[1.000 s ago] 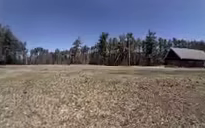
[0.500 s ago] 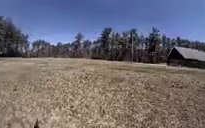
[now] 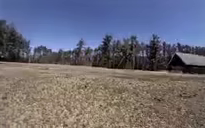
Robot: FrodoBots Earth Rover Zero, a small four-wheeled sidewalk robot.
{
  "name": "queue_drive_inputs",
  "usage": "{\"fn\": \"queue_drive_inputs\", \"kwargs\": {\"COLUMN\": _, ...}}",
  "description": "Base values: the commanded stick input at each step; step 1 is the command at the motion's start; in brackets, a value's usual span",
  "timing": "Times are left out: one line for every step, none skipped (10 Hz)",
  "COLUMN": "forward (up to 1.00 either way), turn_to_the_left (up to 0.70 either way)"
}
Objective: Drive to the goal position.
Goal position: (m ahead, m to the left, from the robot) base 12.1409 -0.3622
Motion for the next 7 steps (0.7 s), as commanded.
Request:
{"fn": "queue_drive_inputs", "kwargs": {"forward": 0.7, "turn_to_the_left": 0.0}}
{"fn": "queue_drive_inputs", "kwargs": {"forward": 0.7, "turn_to_the_left": 0.0}}
{"fn": "queue_drive_inputs", "kwargs": {"forward": 0.7, "turn_to_the_left": 0.0}}
{"fn": "queue_drive_inputs", "kwargs": {"forward": 0.7, "turn_to_the_left": 0.0}}
{"fn": "queue_drive_inputs", "kwargs": {"forward": 0.7, "turn_to_the_left": 0.0}}
{"fn": "queue_drive_inputs", "kwargs": {"forward": 0.7, "turn_to_the_left": 0.0}}
{"fn": "queue_drive_inputs", "kwargs": {"forward": 0.7, "turn_to_the_left": 0.0}}
